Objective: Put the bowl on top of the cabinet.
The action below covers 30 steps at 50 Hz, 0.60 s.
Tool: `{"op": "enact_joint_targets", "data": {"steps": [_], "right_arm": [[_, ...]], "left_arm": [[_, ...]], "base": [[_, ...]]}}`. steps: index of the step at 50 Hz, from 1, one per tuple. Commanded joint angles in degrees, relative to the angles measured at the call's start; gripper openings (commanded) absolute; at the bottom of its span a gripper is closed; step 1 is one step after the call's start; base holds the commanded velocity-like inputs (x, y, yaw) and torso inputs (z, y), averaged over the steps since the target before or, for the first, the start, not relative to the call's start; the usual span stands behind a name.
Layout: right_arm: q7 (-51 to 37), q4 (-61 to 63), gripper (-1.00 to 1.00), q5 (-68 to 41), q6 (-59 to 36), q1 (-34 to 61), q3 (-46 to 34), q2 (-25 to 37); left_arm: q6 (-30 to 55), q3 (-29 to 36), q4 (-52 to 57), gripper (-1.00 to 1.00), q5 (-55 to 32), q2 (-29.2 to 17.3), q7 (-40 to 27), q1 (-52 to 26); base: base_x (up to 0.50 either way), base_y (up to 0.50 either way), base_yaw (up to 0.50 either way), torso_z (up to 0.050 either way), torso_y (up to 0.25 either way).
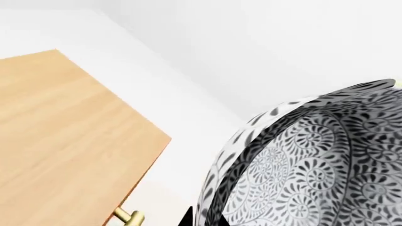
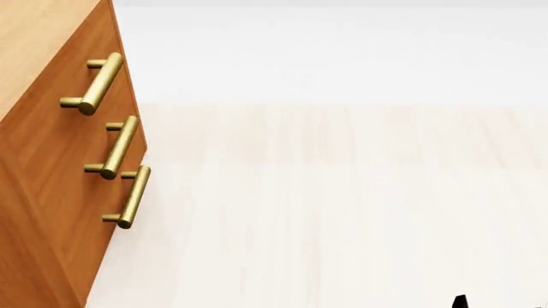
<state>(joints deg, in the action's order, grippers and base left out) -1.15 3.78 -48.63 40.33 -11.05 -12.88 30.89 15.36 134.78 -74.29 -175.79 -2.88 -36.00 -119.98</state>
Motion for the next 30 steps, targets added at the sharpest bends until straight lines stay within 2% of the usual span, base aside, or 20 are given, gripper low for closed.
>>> {"op": "enact_joint_targets", "data": {"steps": [1,7,12,18,22,25,30], "right_arm": [[0.07,0.01,1.0,0.2,-0.34,0.11,-0.02,-0.14],[0.21,0.11,1.0,0.24,-0.4,0.05,-0.01,-0.19],[0.23,0.14,1.0,0.37,-0.51,0.03,0.0,-0.23],[0.21,0.06,1.0,0.59,-0.69,0.17,-0.01,-0.32],[0.25,0.28,1.0,0.61,-0.55,-0.08,0.14,-0.31],[0.22,0.14,1.0,0.8,-0.79,0.16,0.01,-0.43],[0.19,0.24,1.0,0.9,-0.8,0.07,0.1,-0.48]], "left_arm": [[-6.0,-0.69,-0.55,-1.0,-1.01,-0.77,-9.39,0.22],[-6.34,-2.17,-0.31,-1.0,-0.42,-1.32,-11.39,0.74],[-11.68,-2.78,4.95,-1.0,0.47,-3.07,-14.31,-0.42],[-12.31,-2.97,1.7,-1.0,1.07,-2.57,-19.56,0.78],[-17.71,-2.96,7.54,-1.0,1.88,-4.71,-22.36,-0.53],[-24.73,-2.69,16.61,-1.0,2.8,-7.55,-24.79,-2.81],[-26.24,-2.22,18.88,-1.0,3.99,-8.54,-27.26,-3.72]], "base": [[0.0,0.0,0.0,0.0,0.0],[0.0,0.0,0.0,0.0,0.0],[0.0,0.0,0.0,0.0,0.0],[0.0,0.0,0.0,0.0,0.002],[0.0,0.0,0.0,0.0,0.0],[0.0,0.0,0.0,0.0,0.0],[0.0,0.0,0.0,0.0,0.0]]}}
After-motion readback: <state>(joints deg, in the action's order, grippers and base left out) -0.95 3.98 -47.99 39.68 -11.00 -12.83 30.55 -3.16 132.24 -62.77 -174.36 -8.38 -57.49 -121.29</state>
